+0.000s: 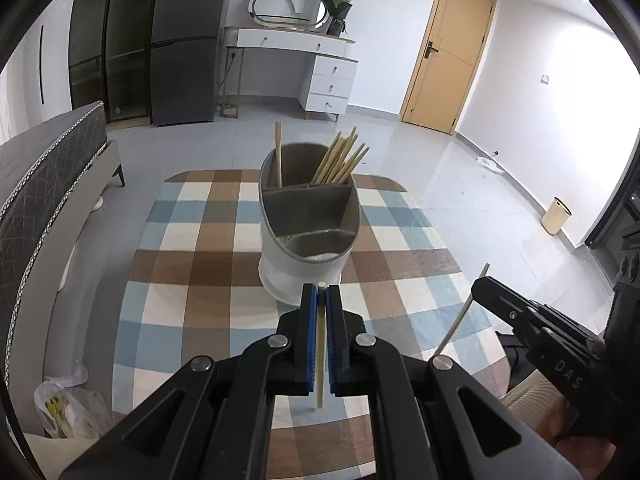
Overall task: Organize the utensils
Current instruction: 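Lift and carry both held chopsticks above the grey holder's opening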
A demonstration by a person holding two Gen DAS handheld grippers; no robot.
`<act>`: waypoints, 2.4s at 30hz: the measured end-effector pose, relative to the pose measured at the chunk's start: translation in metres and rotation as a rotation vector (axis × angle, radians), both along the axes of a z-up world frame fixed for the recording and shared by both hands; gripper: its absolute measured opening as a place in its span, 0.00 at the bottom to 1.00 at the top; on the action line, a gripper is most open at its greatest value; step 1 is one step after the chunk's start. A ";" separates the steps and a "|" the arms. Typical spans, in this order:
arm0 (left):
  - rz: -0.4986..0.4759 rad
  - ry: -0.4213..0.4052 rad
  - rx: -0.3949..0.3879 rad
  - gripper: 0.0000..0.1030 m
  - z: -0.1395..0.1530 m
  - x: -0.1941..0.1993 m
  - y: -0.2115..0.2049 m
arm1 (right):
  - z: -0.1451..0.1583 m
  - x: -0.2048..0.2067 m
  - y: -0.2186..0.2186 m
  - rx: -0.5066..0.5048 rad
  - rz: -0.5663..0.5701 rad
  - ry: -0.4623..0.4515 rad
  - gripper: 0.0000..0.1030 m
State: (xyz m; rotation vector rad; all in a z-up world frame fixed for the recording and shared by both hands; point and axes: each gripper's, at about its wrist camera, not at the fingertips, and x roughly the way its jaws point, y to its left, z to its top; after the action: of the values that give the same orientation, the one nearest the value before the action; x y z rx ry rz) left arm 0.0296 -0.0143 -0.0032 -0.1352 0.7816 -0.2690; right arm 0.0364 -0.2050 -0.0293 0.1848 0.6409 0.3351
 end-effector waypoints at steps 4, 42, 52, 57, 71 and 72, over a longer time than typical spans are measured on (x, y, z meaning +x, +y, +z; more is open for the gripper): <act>-0.026 -0.023 -0.007 0.00 0.020 0.009 0.002 | 0.012 0.006 0.001 -0.015 0.004 -0.028 0.03; -0.034 -0.127 0.014 0.00 0.087 0.152 0.026 | 0.095 0.178 0.038 0.091 0.015 -0.238 0.03; -0.059 -0.070 0.007 0.00 0.070 0.156 0.016 | 0.067 0.182 0.040 0.073 0.044 -0.189 0.03; -0.066 -0.038 0.001 0.00 0.062 0.159 0.010 | 0.052 0.179 0.049 0.053 0.079 -0.154 0.03; -0.054 0.019 -0.006 0.01 0.046 0.166 0.009 | 0.024 0.176 0.058 0.002 0.133 -0.074 0.04; -0.053 0.024 -0.010 0.01 0.045 0.167 0.009 | 0.022 0.176 0.058 0.000 0.133 -0.067 0.04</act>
State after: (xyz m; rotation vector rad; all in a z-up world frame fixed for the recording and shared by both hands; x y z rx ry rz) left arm 0.1963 -0.0049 0.0421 -0.1272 0.8091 -0.3215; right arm 0.2123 -0.1469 -0.0073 0.1303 0.5883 0.4677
